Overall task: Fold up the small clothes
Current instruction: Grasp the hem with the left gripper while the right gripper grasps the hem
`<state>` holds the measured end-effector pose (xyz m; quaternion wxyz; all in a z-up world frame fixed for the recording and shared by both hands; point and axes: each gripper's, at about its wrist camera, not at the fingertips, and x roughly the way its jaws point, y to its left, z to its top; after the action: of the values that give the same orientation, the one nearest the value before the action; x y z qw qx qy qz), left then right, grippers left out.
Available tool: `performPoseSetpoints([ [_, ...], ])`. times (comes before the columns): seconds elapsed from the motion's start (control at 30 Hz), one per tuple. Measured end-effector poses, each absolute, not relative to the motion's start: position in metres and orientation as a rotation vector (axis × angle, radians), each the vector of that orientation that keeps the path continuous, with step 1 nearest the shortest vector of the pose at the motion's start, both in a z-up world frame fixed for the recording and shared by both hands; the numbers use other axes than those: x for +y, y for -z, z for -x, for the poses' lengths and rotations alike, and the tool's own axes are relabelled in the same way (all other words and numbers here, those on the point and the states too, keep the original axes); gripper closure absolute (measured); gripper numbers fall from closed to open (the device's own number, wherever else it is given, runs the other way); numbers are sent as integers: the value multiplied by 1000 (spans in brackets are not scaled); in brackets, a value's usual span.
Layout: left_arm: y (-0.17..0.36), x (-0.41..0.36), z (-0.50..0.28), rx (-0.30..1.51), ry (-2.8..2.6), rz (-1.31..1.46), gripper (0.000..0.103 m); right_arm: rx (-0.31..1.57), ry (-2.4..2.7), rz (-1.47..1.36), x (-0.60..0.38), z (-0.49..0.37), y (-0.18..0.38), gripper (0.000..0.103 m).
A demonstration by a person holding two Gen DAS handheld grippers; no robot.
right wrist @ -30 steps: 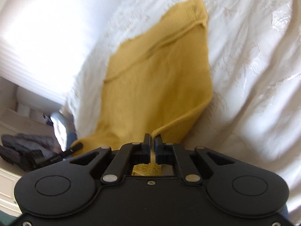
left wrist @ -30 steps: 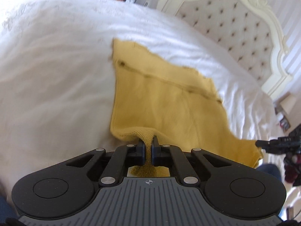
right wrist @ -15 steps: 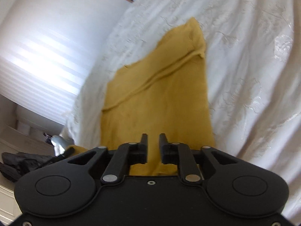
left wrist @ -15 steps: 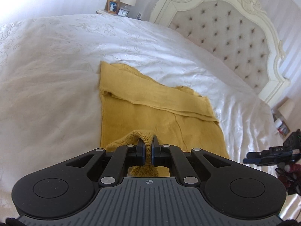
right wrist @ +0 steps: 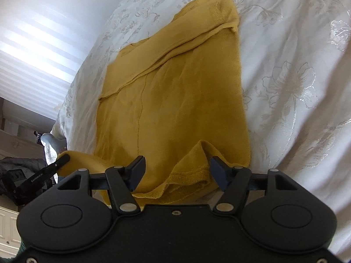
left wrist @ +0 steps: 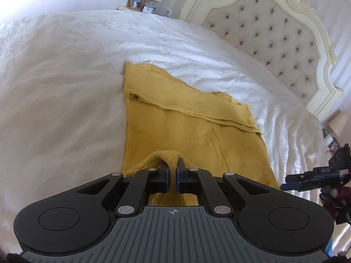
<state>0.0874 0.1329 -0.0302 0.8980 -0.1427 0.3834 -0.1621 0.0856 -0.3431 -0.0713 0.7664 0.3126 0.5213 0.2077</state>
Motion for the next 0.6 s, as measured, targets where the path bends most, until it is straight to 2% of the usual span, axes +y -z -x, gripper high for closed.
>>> performPoseSetpoints([
  [0.17, 33, 132, -88, 795, 341, 307, 97, 1230, -435, -645, -329, -98, 85, 33],
  [0.23, 34, 133, -88, 797, 341, 314, 97, 1273, -447, -630, -324, -101, 90, 44],
  [0.27, 35, 134, -87, 798, 340, 319, 97, 1284, -454, -624, -322, -101, 91, 73],
  [0.3, 35, 135, -87, 798, 337, 323, 97, 1284, -467, -623, -322, -100, 91, 87],
  [0.4, 33, 140, -85, 784, 329, 346, 97, 1188, -478, -662, -330, -90, 78, 87],
  [0.5, 26, 147, -90, 770, 326, 397, 97, 1031, -484, -835, -353, -80, 62, 88],
  [0.6, 12, 151, -105, 727, 326, 417, 97, 879, -473, -894, -368, -79, 44, 88],
])
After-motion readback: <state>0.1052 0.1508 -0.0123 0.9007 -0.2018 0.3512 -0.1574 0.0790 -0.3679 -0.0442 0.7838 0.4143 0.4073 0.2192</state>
